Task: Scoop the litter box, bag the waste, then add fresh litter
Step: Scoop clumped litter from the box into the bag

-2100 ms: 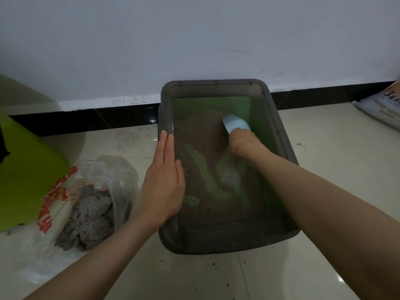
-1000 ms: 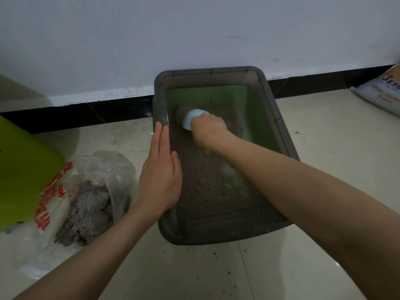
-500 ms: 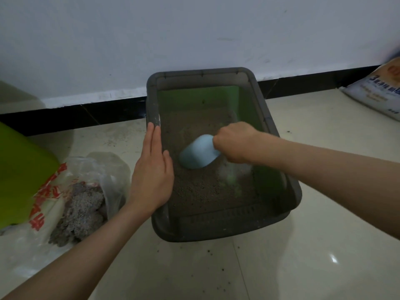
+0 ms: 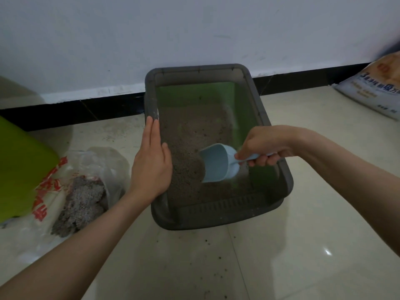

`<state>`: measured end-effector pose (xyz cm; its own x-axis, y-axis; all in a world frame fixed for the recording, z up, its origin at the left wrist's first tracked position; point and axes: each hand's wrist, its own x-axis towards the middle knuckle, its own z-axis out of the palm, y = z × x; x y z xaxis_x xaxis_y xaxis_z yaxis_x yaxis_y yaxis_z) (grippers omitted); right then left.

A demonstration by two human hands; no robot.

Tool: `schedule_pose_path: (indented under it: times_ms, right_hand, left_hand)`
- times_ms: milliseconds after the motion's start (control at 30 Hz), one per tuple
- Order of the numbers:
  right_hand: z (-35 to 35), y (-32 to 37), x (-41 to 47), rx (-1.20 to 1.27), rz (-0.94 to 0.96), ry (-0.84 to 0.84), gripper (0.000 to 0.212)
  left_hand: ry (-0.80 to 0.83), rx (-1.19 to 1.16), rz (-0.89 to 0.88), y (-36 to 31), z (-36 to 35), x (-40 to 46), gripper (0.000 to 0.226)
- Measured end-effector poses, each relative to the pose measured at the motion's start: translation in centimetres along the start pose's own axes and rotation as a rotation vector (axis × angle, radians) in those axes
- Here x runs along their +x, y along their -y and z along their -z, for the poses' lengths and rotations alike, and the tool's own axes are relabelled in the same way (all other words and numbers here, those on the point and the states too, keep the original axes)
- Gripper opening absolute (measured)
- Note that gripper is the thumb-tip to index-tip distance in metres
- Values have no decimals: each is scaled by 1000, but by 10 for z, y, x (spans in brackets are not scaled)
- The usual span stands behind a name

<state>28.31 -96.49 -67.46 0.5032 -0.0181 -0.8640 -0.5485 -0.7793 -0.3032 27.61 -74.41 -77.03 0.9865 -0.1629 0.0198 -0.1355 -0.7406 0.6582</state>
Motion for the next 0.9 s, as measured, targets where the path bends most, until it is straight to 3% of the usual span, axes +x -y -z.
schedule_pose_path:
  times_ms: [167,433,567,700,900]
  right_hand:
    - [-19,-4,7,0,-20,20,28]
    - [-42,-21,18,266,-43,21,19]
    - [-57,-22,26,-73,-24,16,20]
    - [-66,-16,37,-432,48,-232,26]
    - [-80,-21,77,-247,97,-311,52]
  left_hand:
    - [-7,9,14,0,1,1,54]
    - [-13,11,11,-3,2,0,54]
    - [-11,26,12,-3,2,1,54]
    - [-3,24,14,-4,3,1,54]
    - [-5,26,14,-5,2,2,54]
